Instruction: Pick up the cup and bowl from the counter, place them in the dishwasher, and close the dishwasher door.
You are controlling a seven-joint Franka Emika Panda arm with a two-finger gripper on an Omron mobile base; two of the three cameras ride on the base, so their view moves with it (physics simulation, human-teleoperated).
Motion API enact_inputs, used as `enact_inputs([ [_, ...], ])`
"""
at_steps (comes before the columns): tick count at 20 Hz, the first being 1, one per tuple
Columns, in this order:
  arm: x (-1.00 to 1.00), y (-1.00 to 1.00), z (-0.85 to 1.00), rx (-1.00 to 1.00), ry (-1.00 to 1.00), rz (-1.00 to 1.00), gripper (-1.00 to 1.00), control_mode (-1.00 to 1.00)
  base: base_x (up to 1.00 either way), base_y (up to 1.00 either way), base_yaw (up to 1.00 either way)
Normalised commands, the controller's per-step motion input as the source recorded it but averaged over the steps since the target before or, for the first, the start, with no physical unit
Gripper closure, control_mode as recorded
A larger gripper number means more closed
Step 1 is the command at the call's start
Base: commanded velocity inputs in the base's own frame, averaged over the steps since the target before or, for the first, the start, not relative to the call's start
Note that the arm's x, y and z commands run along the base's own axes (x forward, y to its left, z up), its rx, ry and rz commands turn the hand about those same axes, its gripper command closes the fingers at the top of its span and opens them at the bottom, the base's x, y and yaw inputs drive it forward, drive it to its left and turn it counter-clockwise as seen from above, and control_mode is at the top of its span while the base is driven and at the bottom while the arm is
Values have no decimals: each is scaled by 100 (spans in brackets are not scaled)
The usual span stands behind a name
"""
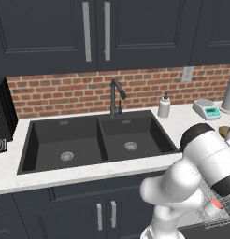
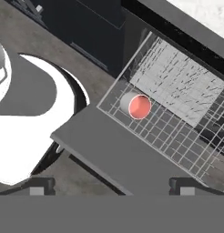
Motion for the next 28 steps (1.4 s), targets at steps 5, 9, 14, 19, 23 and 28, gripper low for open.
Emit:
enact_inputs([
  [5, 8, -2, 100, 0, 20, 0, -100, -100, 0, 0, 0],
  [9, 8, 38, 91, -12, 1, -8, -100, -100, 0, 0, 0],
  [14, 27, 61, 35, -4, 2, -23, -100, -100, 0, 0, 0],
  [19, 75, 38, -12, -2, -4, -17, -100, -100, 0, 0, 0],
  [23, 76, 2, 3, -9, -18, 4, -100, -100, 0, 0, 0],
  [28, 72, -10, -14, -15, -24, 5, -100, -100, 0, 0, 0],
])
